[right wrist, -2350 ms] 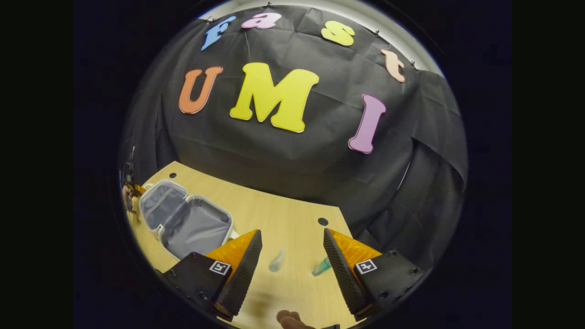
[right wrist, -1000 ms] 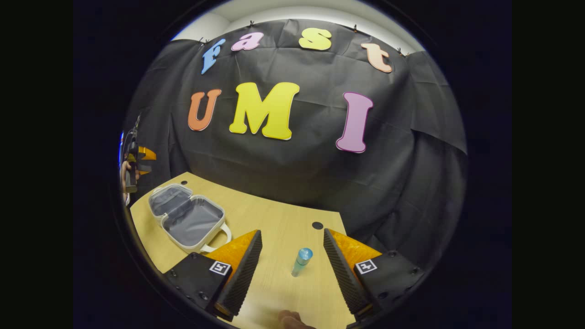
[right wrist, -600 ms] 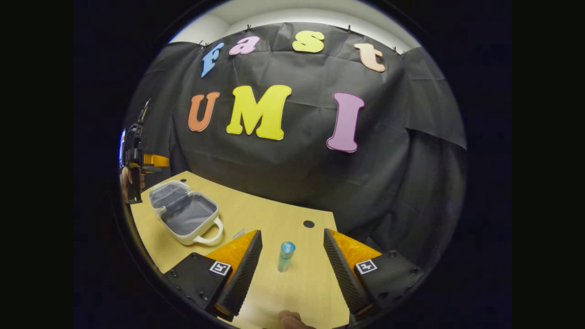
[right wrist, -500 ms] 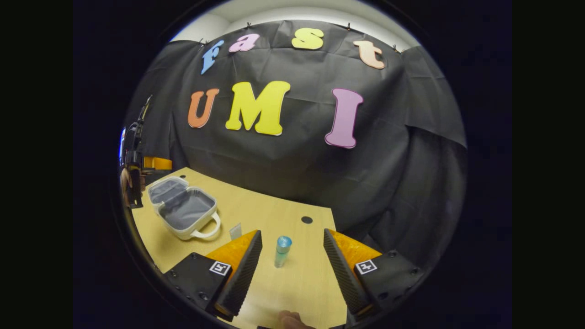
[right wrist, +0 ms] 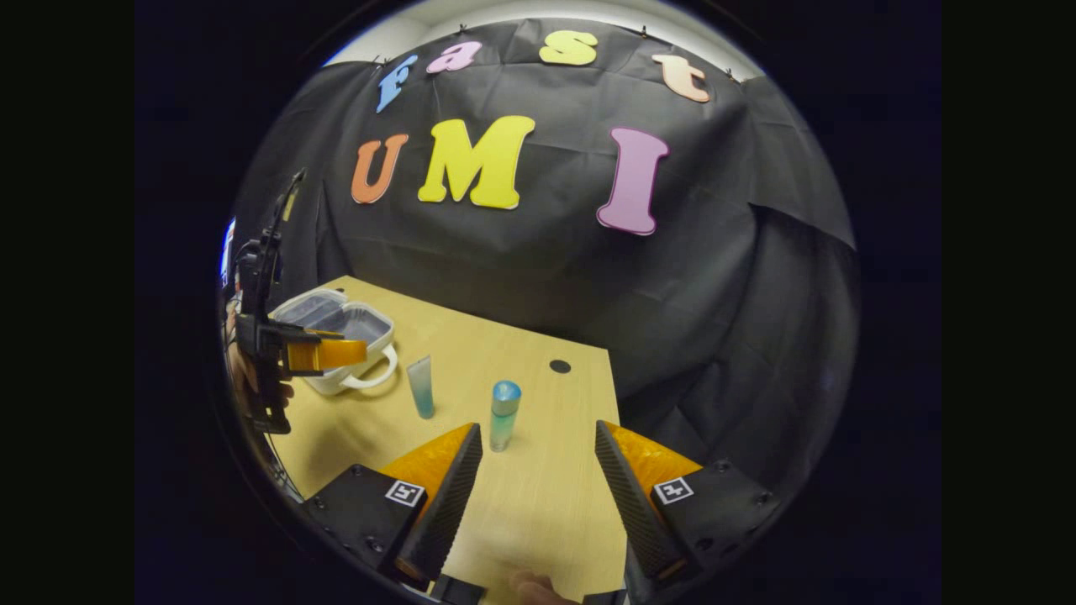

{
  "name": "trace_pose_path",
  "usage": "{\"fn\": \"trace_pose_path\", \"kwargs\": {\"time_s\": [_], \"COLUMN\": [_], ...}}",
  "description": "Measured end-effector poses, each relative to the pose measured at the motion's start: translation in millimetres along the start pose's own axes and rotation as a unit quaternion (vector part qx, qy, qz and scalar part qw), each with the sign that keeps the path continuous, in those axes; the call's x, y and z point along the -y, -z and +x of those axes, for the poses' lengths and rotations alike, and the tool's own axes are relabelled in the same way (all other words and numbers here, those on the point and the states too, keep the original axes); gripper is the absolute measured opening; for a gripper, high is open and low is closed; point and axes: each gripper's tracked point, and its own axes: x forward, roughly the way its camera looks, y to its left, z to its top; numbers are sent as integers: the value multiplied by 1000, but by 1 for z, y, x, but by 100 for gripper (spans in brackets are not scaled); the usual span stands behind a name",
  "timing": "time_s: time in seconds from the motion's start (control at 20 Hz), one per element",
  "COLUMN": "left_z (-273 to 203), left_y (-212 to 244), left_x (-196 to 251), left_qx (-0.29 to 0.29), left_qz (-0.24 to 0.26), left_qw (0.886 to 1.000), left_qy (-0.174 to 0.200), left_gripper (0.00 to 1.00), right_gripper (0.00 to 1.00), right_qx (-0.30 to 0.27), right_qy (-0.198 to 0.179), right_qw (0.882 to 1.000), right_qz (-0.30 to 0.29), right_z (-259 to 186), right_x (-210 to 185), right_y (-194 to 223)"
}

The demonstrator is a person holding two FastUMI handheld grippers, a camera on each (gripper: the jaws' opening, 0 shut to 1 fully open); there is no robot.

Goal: First open the suitcase, pack the skin care products into it, and then close the suitcase.

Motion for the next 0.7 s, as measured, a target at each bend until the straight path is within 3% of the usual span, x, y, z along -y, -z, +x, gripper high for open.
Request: {"fn": "trace_pose_path", "kwargs": {"time_s": [0.4,0.55,0.7], "left_z": [93,115,130], "left_y": [69,77,78], "left_x": [0,-6,-11], "left_qx": [-51,-64,-67], "left_qz": [64,73,83], "left_qw": [995,992,990], "left_qy": [-58,-76,-89], "left_gripper": [98,98,90], "right_gripper": [80,80,80], "right_qx": [-49,-51,-58], "right_qy": [19,0,-9], "right_qw": [999,999,998], "right_qz": [9,14,19], "right_z": [31,45,56], "right_x": [19,11,7], "right_y": [52,56,60]}}
